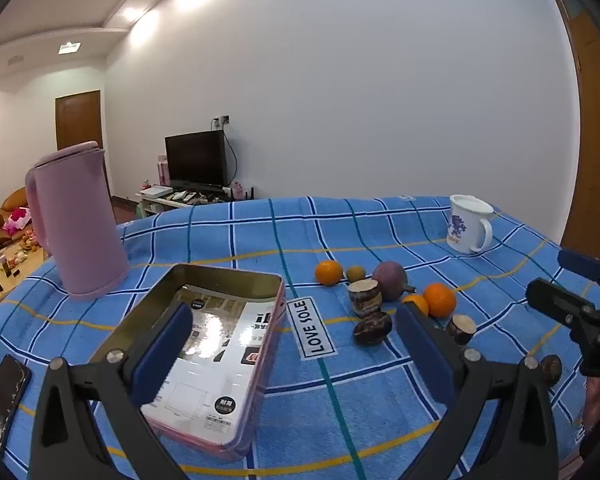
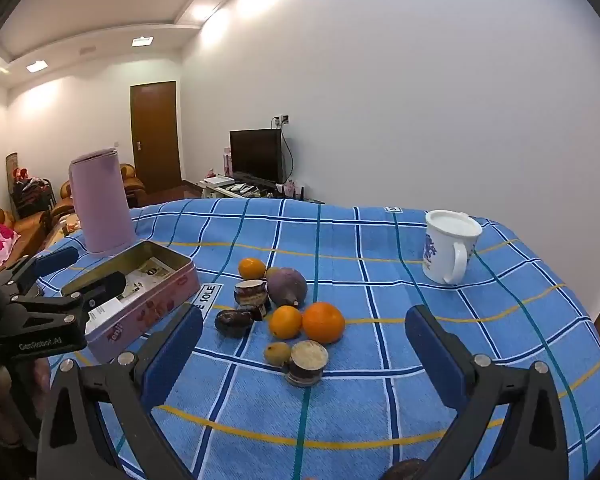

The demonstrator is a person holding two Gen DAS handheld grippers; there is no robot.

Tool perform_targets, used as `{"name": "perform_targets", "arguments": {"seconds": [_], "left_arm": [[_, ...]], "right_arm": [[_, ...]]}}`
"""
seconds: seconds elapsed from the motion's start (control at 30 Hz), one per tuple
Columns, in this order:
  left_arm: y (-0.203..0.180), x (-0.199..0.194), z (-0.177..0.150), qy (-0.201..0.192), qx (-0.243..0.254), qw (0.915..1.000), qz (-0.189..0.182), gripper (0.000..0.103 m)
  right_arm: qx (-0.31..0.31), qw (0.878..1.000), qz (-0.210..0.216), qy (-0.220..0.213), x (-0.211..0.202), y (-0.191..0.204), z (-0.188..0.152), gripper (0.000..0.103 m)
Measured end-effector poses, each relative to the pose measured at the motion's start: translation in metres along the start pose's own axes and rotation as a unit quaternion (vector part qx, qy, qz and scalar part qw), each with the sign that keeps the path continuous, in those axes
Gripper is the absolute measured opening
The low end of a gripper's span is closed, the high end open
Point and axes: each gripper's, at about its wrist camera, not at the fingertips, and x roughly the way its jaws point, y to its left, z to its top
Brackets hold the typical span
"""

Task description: Organize fruits

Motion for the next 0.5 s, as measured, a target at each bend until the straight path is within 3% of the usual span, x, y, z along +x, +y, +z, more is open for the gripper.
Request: {"name": "perform_targets", "arguments": {"seconds": [0.5], "left_arm": [[-0.005, -0.004, 0.001, -0.003, -0.006, 0.9999, -0.015, 0.103]], "right_arm": [[0.016, 1.000, -0.007, -0.012, -0.012, -0.011, -0.004, 0.102]]}}
